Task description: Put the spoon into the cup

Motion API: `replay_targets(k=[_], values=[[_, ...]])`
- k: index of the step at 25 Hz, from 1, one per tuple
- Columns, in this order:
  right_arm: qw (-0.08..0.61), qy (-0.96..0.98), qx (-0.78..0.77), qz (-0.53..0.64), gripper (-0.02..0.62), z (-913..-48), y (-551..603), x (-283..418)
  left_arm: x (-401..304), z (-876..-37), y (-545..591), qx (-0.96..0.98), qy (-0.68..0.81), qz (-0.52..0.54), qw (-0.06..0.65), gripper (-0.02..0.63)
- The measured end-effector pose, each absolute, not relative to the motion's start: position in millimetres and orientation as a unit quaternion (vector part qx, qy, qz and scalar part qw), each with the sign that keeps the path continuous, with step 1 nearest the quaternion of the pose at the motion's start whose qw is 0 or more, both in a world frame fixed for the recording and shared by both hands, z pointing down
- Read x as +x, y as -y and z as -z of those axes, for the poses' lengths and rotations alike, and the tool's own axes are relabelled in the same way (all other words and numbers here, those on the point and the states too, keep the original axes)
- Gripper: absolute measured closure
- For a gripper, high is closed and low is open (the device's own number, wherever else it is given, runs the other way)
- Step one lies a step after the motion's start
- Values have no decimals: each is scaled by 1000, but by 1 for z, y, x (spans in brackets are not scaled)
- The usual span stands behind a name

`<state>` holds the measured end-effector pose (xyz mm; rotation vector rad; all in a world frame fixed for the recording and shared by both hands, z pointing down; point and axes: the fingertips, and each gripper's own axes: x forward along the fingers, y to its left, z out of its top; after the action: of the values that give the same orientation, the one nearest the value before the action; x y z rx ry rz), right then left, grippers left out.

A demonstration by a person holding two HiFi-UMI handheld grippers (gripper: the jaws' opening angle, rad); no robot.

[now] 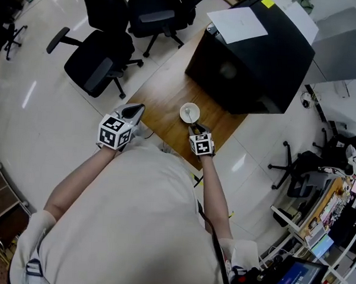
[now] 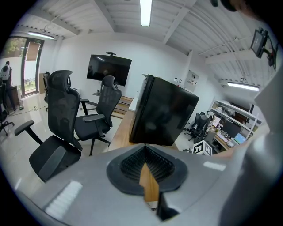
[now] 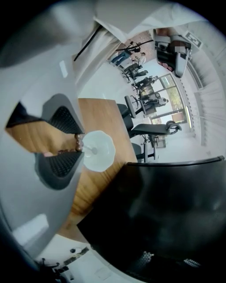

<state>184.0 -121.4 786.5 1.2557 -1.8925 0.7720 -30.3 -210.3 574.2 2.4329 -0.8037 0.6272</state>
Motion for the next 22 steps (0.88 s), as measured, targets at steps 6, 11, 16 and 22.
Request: replay_targets(k=[6,11,16,22], values=[[347,731,511,-291,437,-784,123,189,-30,-578,214,895,286,-228,254,606],[335,712,547,-286,390,-779,120,195,-34,-578,219,900,271,-229,251,606],[301,695,593,-271,390,-748,119,196,-34,-575,225,909,243,-229,248,606],[177,699,652,-235,390,-680,132,162,-59,-575,245,914,230,-220,253,606]])
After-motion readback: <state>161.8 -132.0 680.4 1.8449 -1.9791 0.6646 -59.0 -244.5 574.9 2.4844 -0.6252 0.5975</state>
